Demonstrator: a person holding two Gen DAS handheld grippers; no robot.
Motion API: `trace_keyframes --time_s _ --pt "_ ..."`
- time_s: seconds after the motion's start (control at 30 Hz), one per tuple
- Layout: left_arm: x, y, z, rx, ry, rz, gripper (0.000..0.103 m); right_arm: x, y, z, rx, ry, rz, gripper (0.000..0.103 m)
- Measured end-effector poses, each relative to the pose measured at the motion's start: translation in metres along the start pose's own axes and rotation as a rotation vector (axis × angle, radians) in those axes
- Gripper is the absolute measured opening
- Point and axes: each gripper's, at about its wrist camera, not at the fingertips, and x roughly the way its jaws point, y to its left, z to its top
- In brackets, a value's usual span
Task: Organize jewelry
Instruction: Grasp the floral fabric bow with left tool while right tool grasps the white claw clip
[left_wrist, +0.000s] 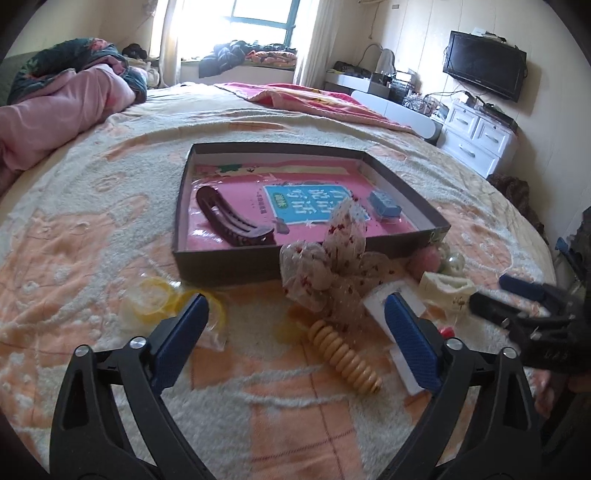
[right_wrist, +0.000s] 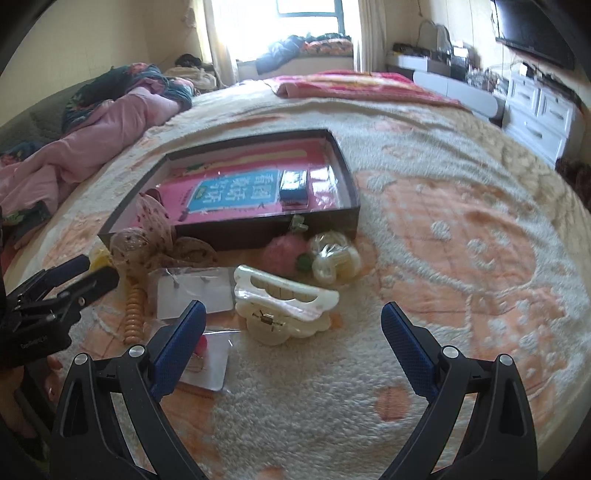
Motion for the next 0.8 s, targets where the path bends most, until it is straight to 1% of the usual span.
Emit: trace_keyframes --time_s 0.03,0.1,0.2,0.33,0.43,0.47,0.5,0.53,0.6,0.7,0.8 --pt "0.003 0.000 0.002 0.000 0.001 -0.003 0.083 0.005 0.000 0.000 0.008 0.011 -0.001 0.093" --pt "0.007 -0.001 0.005 -0.008 0.002 -0.016 0.075 0.013 0.000 0.001 0.024 0.030 0.000 0.093" --pt "0.013 -0.002 0.009 -0.009 0.001 -0.032 0.068 0.021 -0.001 0.002 0.051 0.045 0.005 0.092" --pt "0.022 0.002 0.013 -0.038 0.012 -0.051 0.064 0.030 -0.004 0.006 0.097 0.062 0.018 0.090" --pt "0.026 0.003 0.015 -0.049 0.016 -0.061 0.052 0.036 -0.005 0.006 0.118 0.077 0.030 0.083" --pt "0.028 0.003 0.016 -0.049 0.020 -0.063 0.045 0.038 -0.005 0.006 0.120 0.084 0.033 0.078" --pt "0.031 0.003 0.015 -0.049 0.027 -0.066 0.039 0.040 -0.004 0.005 0.117 0.090 0.033 0.075" --pt "0.032 0.003 0.015 -0.049 0.032 -0.068 0.034 0.041 -0.004 0.005 0.111 0.094 0.037 0.070" --pt "0.035 0.001 0.014 -0.049 0.038 -0.066 0.016 0.041 -0.003 0.004 0.100 0.092 0.035 0.068" --pt "0.032 -0.004 0.013 -0.035 0.032 -0.072 0.004 0.037 -0.005 0.003 0.096 0.081 0.037 0.068" --pt "0.026 -0.010 0.013 -0.013 0.016 -0.079 0.001 0.032 -0.009 0.002 0.103 0.069 0.034 0.067"
